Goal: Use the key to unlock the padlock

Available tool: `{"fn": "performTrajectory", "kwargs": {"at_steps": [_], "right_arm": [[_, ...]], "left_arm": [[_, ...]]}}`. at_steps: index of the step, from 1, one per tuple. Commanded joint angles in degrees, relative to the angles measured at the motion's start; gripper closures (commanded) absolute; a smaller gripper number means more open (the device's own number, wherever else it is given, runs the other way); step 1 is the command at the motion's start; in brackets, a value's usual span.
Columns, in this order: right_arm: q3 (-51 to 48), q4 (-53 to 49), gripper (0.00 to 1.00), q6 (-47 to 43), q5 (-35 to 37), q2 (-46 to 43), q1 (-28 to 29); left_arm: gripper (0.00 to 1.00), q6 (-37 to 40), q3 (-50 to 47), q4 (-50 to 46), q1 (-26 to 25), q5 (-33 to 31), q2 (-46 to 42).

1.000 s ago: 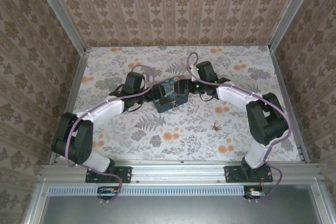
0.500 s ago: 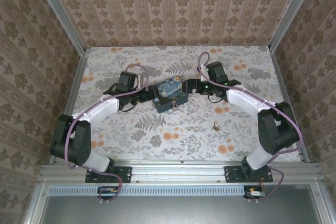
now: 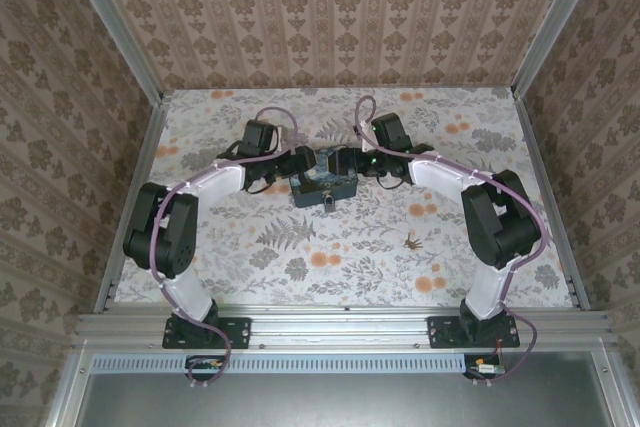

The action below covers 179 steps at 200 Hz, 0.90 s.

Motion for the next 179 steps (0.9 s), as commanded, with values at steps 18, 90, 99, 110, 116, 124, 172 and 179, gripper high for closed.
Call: {"fn": "performTrajectory", "kwargs": {"at_steps": [18, 90, 99, 110, 116, 124, 172, 179], "right_arm": [[-1.4, -2.6, 0.02, -0.8, 1.5, -3.4, 0.5], [-2.1, -22.4, 0.10, 4.0, 18.0, -13.6, -2.8], [-2.9, -27.3, 0.17, 6.3, 21.0, -15.3, -2.9], [-4.8, -32.9, 0.26, 9.4, 23.6, -17.4, -2.8], [-6.3, -35.0, 0.31, 11.1, 24.6, -18.7, -2.8], [-9.1, -36.9, 0.40, 13.3, 25.3, -21.0, -2.7], [-23.3, -40.9, 0.54, 23.4, 27.7, -35.3, -1.4], [-24.4, -41.5, 0.54, 24.4, 27.9, -36.9, -1.2]], "left_arm": [[0.08, -0.8, 1.6, 2.0, 0.0, 3.4, 1.0], [0.02, 13.6, 1.8, -14.7, 1.5, -19.6, -11.5], [0.00, 18.7, 2.0, -15.3, 1.5, -23.2, -12.5], [0.00, 22.2, 1.3, -14.4, 1.5, -29.1, -13.8], [0.00, 22.2, 0.3, -13.0, 1.8, -32.9, -14.6], [0.00, 21.3, -0.7, -12.2, 2.8, -36.5, -15.5], [0.07, 17.8, -4.1, -17.9, 11.3, -17.9, -21.3], [0.04, 17.7, -4.9, -19.5, 9.0, -20.3, -23.4]]}}
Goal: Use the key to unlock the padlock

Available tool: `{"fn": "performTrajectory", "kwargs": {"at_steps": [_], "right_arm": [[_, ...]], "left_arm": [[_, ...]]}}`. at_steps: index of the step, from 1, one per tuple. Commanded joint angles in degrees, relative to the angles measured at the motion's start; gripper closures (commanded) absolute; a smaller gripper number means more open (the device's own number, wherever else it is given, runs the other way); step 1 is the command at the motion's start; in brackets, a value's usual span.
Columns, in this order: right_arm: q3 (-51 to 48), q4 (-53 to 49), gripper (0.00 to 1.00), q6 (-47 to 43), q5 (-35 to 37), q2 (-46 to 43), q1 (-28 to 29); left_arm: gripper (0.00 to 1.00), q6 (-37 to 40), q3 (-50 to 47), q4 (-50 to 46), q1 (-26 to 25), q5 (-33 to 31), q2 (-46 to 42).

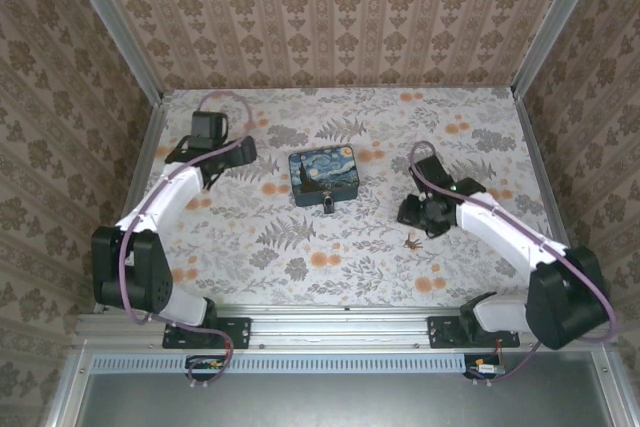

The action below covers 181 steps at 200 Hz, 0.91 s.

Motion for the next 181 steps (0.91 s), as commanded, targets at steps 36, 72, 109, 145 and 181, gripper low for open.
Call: {"fn": "performTrajectory", "kwargs": {"at_steps": [36, 72, 109, 145, 181], "right_arm": [[-8.7, -1.9, 0.58, 10.4, 0.1, -7.7, 0.9], [-12.2, 6.2, 0.62, 16.8, -1.8, -6.2, 0.9], [-14.8, 13.2, 0.60, 24.5, -1.8, -4.6, 1.1], [-15.0, 14.2, 0.55, 28.1, -2.1, -1.6, 1.3], [-16.3, 14.2, 0.54, 32.1, -1.3, -1.8, 1.6]], "left_arm": [[0.00, -5.4, -4.2, -16.0, -19.2, -2.1, -12.1], [0.02, -12.4, -6.0, -15.7, -30.2, -3.2, -13.3], [0.02, -13.7, -3.8, -14.2, -35.5, -3.3, -8.6], [0.03, -13.4, -1.3, -14.1, -36.8, -3.6, -5.1], [0.02, -11.2, 0.6, -14.9, -36.7, -4.3, -4.5]]}}
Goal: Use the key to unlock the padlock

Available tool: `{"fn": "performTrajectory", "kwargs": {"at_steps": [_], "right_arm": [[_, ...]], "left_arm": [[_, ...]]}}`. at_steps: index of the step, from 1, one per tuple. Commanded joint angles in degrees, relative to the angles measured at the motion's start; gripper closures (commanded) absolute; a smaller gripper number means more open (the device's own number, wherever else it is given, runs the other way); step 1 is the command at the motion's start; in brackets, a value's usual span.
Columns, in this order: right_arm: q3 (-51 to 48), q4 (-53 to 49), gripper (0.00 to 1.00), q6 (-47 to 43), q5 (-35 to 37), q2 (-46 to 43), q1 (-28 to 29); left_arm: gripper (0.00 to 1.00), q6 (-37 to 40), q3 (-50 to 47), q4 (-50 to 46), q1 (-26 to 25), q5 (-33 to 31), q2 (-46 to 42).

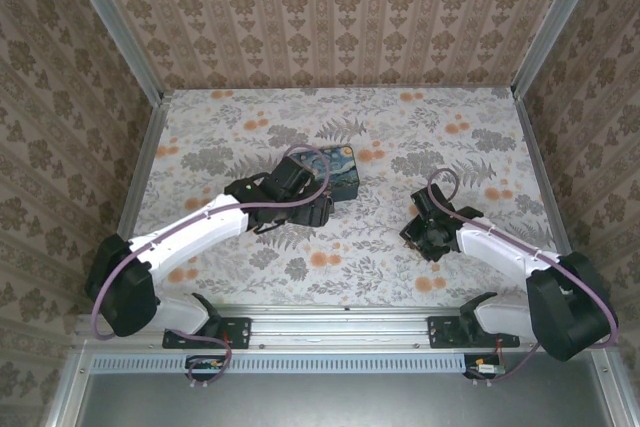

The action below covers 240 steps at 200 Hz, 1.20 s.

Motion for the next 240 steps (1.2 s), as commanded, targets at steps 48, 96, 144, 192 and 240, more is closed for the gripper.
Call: {"fn": "performTrajectory", "kwargs": {"at_steps": [48, 96, 144, 192, 240], "right_arm": [[-3.1, 1.7, 0.58, 9.5, 2.4, 0.5, 1.1], [-0.6, 2.8, 0.61, 9.4, 4.0, 5.2, 1.0], [0.6, 3.5, 0.65, 9.2, 4.2, 8.0, 0.7], [1.3, 2.6, 0.79, 6.6, 5.6, 8.5, 0.2], [4.0, 0.8, 0.88, -1.1, 5.7, 8.5, 0.1]], "left_arm": [[0.02, 2.3, 2.8, -0.8, 0.5, -1.1, 0.0], [0.03, 3.7, 3.7, -0.6, 1.7, 0.2, -0.1], [0.03, 5.9, 4.7, -1.6, 3.4, 1.2, -0.4], [0.04, 6.2, 4.7, -1.2, 4.8, 2.1, 0.1], [0.04, 6.6, 5.7, -2.0, 5.6, 2.4, 0.7]]}}
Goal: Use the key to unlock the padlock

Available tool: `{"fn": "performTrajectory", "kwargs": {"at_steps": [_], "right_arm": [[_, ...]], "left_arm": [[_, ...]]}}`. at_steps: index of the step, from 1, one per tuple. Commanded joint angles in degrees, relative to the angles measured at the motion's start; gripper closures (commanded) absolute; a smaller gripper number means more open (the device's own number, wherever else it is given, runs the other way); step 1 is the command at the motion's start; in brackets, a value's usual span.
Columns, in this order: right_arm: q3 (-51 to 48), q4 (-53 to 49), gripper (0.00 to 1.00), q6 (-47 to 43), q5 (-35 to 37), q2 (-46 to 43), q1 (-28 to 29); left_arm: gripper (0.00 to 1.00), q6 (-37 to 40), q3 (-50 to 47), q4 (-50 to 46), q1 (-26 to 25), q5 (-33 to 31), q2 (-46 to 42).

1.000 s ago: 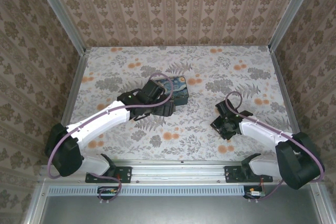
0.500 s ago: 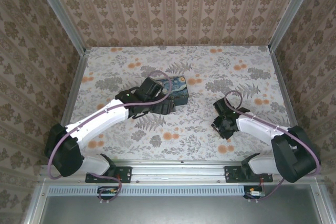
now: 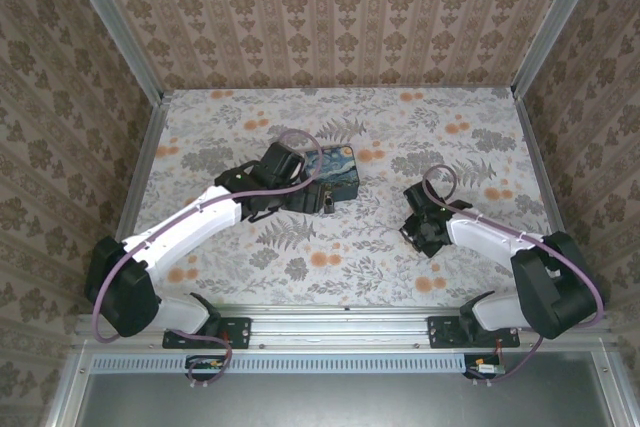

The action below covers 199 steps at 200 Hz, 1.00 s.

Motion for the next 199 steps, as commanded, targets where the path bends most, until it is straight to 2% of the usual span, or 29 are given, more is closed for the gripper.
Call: {"fn": "performTrajectory", "kwargs": {"at_steps": [1, 20, 50, 74, 93, 113, 129, 144, 182, 190, 199], "right_arm": [[1.1, -0.7, 0.88, -4.9, 2.3, 1.4, -0.3], [2.1, -1.8, 0.94, -7.9, 2.2, 0.7, -0.3], [3.3, -3.6, 0.92, -12.6, 1.7, -0.9, -0.3], [4.5, -2.3, 0.93, -21.6, -0.3, -3.5, -0.4], [5.0, 2.9, 0.98, -31.9, -6.2, -6.5, -0.3], [5.7, 9.4, 0.99, -40.5, -14.9, -9.5, 0.0], [6.3, 14.1, 0.98, -44.7, -23.5, -9.8, 0.1], [6.6, 17.9, 0.99, -47.6, -30.8, -8.7, 0.1], [7.2, 23.6, 1.00, -49.8, -45.8, -6.6, 0.1], [7.4, 25.0, 1.00, -49.3, -49.4, -6.0, 0.1], [8.0, 25.7, 1.00, -49.0, -53.0, -5.2, 0.2]], "left_arm": [[0.04, 1.3, 2.5, -1.7, 0.6, 0.7, 0.7], [0.04, 1.3, 3.0, -1.9, 0.7, 0.4, 1.1], [0.04, 0.8, 4.2, -2.2, 0.8, 0.1, 1.8], [0.04, -0.2, 7.6, -5.0, 1.1, 2.4, 4.5], [0.05, -2.9, 11.3, -7.2, 2.8, 11.7, 7.3], [0.07, -6.2, 11.8, -3.5, 5.3, 24.3, 7.4], [0.18, -8.1, 11.0, 2.4, 6.8, 34.5, 7.0], [0.24, -9.3, 10.4, 7.5, 7.2, 43.3, 7.3], [0.36, -7.5, 6.5, 15.3, 7.5, 53.8, 6.2], [0.41, -6.8, 6.0, 15.7, 7.5, 54.8, 6.3], [0.52, -6.4, 5.6, 15.8, 7.5, 55.7, 6.7]]}}
